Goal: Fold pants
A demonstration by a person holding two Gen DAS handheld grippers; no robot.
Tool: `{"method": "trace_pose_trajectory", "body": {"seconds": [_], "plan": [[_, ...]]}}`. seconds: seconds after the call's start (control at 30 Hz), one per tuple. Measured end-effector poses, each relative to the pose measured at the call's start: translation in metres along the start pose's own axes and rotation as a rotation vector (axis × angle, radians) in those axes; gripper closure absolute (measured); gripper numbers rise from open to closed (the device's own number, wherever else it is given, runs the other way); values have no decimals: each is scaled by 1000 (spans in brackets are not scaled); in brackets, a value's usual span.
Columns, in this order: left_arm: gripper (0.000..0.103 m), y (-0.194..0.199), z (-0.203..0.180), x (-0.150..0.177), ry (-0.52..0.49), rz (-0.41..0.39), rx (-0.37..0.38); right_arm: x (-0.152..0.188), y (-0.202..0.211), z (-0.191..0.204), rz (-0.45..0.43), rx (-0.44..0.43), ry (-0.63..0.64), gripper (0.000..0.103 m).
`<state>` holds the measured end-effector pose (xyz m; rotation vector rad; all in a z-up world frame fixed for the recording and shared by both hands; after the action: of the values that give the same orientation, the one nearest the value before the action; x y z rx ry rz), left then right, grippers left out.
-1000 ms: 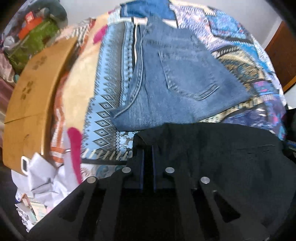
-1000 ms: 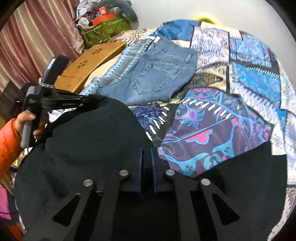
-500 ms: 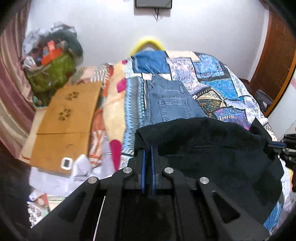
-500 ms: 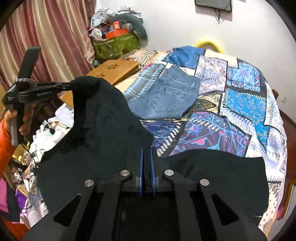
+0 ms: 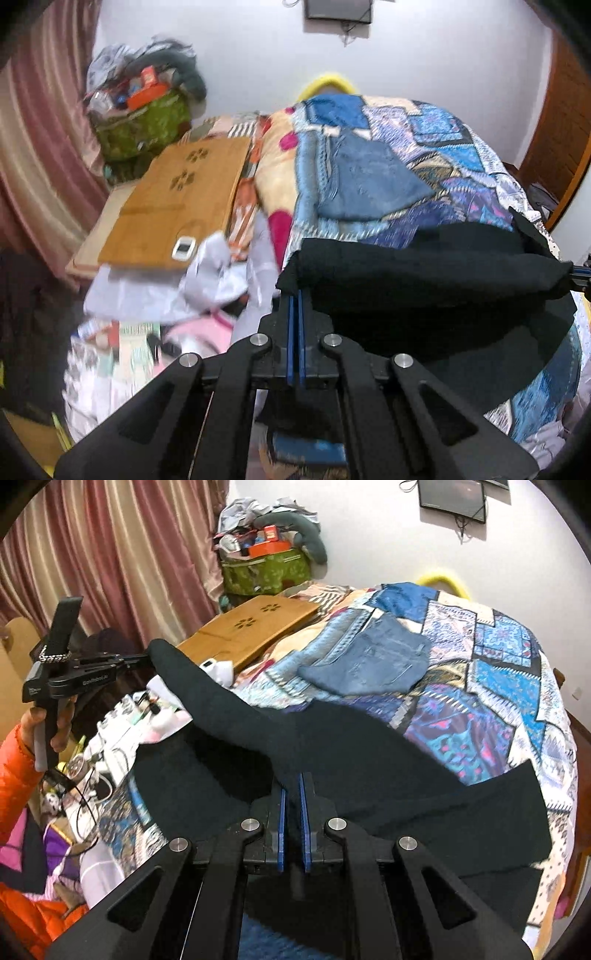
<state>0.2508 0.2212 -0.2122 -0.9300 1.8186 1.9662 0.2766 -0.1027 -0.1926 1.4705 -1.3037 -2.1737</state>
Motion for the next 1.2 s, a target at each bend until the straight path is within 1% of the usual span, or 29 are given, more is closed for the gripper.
{"method": "trace_pose_trajectory", "body": {"seconds": [0.1, 0.17, 0.27, 0.37, 0.4, 0.47, 0.53, 0.63, 0.7, 0.73, 0.8, 0.83, 0.87, 0.93, 0.97, 1.0, 1.03, 1.1, 1.17, 1.2], "plan": [[102, -8, 15, 29, 56, 52, 8, 14, -7, 11, 21, -8, -2, 97], [102, -15, 21, 48, 74, 85, 8, 22, -14, 16, 38, -19, -10, 97], [102, -24, 26, 69, 92, 122, 5, 35, -26, 21, 61, -16, -23, 97], [102, -31, 29, 84, 111, 161, 18, 44, -35, 22, 80, -21, -45, 97], [102, -33, 29, 87, 111, 170, 13, 46, -34, 23, 80, -19, -49, 96], [102, -33, 28, 89, 105, 179, 9, 46, -31, 24, 71, -28, -57, 93], [102, -30, 25, 86, 94, 171, 8, 44, -26, 25, 63, -37, -66, 92], [100, -18, 18, 71, 80, 128, 16, 40, -18, 25, 64, -49, -70, 90], [97, -12, 13, 58, 75, 107, 30, 37, -12, 25, 62, -55, -65, 89], [93, -11, 11, 53, 72, 100, 34, 35, -8, 25, 60, -54, -60, 87], [82, -6, 2, 39, 54, 78, 41, 32, -1, 22, 53, -47, -57, 80], [69, -4, -3, 31, 45, 65, 45, 30, 4, 20, 47, -48, -62, 72], [55, -3, -8, 26, 39, 53, 49, 28, 11, 15, 29, -50, -76, 60], [43, 2, -22, 9, 19, 14, 66, 23, 23, 4, -13, -32, -99, 46], [40, 4, -30, 1, 6, 0, 74, 20, 30, -4, -37, -18, -114, 42], [38, 5, -37, -5, -5, -9, 81, 17, 36, -14, -57, -4, -131, 42], [34, 5, -45, -13, -18, -19, 91, 15, 41, -21, -71, 12, -146, 40], [28, 5, -60, -26, -35, -38, 112, 12, 51, -44, -100, 64, -178, 37], [19, 3, -78, -40, -53, -55, 131, 10, 55, -66, -113, 110, -213, 36], [17, 1, -84, -45, -61, -63, 136, 9, 55, -76, -113, 128, -233, 36]]}}
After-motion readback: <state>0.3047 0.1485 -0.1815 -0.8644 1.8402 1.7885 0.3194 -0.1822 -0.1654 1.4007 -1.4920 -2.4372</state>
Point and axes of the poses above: each gripper's, at about its wrist camera, not at the fingertips, and y roughly against the way its jaws point, z to its left, x to its underside, the point moved 6 cm from there along -y, roughly the way its jaws point, and after that the axes turned 3 degrees about y, right-handed, at the moved point
